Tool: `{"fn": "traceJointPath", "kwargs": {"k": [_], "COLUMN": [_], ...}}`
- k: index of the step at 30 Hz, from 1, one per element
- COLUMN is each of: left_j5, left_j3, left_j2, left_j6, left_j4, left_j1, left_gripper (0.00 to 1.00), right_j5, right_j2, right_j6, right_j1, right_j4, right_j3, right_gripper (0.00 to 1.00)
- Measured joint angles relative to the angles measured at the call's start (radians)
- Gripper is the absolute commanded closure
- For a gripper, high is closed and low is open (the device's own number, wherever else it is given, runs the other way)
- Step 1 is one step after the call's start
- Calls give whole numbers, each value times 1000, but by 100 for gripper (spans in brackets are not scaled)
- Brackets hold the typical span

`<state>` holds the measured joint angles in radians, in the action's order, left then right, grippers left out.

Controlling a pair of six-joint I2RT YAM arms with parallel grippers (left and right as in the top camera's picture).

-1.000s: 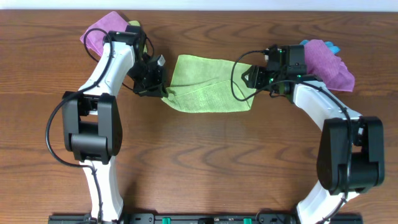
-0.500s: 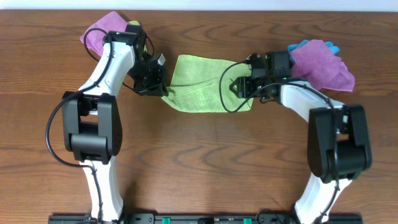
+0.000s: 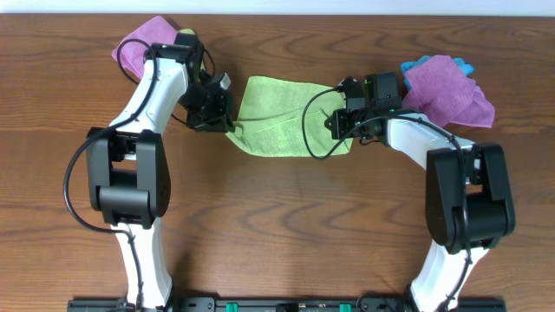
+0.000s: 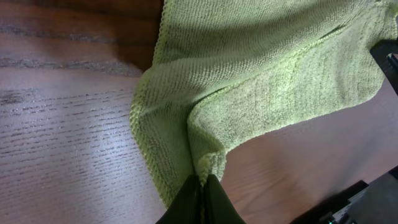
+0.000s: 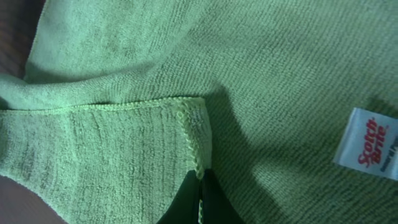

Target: Fold the cloth

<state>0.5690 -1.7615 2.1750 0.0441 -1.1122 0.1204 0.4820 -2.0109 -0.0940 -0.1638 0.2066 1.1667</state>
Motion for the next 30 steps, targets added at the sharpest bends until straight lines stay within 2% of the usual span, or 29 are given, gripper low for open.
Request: {"fn": "traceJointPath", "kwargs": {"k": [7,13,19,24,30], "left_j5": [1,27,34,26,22], "left_j3": [0,0,0,0,0], "left_j2": [0,0,0,0,0], "left_j6": [37,114,192,246,281], "left_j4": [114,275,440,550,609], "left_j1": [0,0,0,0,2], "left_gripper": [94,94,94,94,94], "right_j5": [-46,-102,-139,-180,-217], "right_j2": [54,161,174,174,174], "right_j6": [0,0,0,0,1], "right_j1": [3,20,56,71,74], "right_j4": [64,91,106,92,19], "right_j3": [-1,-1,-1,-1,-1], "right_gripper": [99,99,99,99,99]}}
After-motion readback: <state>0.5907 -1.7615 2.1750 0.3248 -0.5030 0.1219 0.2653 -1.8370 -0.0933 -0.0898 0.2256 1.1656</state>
